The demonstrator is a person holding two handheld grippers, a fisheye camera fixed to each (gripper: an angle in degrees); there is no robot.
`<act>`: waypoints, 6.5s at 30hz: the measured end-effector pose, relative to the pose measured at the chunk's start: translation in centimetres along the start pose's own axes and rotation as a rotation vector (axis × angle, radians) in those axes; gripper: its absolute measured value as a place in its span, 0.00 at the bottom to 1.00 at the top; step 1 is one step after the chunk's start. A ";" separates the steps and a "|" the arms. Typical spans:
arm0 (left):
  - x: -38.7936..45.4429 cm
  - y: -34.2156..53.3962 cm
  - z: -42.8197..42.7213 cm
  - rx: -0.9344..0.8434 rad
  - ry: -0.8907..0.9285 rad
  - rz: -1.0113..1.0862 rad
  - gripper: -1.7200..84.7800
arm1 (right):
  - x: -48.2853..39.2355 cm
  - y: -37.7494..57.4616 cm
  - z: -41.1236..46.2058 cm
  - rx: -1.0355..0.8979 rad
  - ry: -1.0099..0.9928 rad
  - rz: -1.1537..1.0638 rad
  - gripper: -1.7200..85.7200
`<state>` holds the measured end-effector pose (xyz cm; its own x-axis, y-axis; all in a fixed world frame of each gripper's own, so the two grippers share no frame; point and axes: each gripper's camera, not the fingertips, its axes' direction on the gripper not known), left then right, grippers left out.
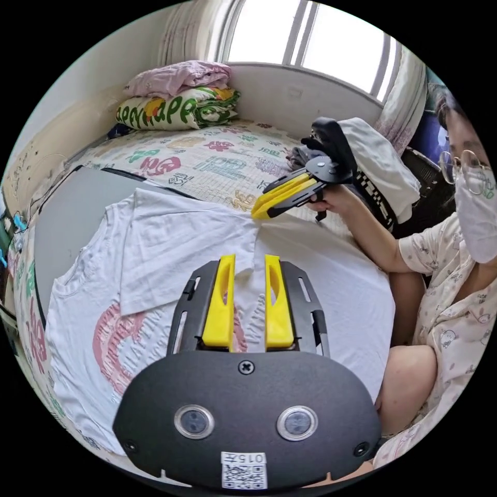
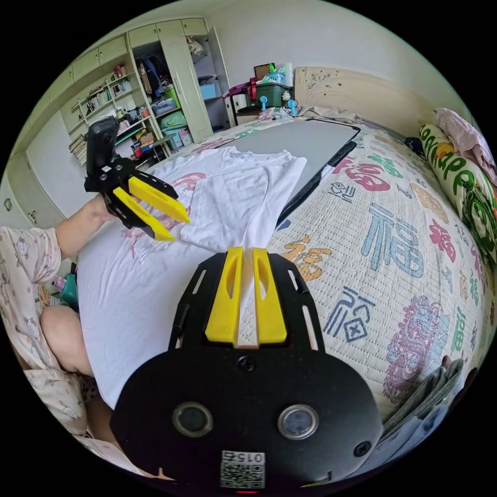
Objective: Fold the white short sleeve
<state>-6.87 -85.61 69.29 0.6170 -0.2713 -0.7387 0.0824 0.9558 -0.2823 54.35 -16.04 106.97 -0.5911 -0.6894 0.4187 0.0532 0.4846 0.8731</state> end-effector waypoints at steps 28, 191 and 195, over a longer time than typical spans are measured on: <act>-15.7 76.7 -19.5 0.563 -0.252 -1.157 0.18 | 29.3 11.4 10.0 -0.035 0.315 0.380 0.01; -29.6 50.3 -33.1 0.318 -0.373 -0.368 0.14 | 12.5 3.8 41.5 -0.005 0.180 0.514 0.17; -39.4 47.3 -28.8 0.252 -0.425 -0.563 0.15 | 12.9 4.9 44.4 -0.012 0.195 0.481 0.18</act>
<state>-49.80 -32.94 67.44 0.6737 -0.7088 -0.2092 0.6204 0.6963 -0.3609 11.28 1.34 105.57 -0.3368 -0.4783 0.8110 0.2919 0.7659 0.5729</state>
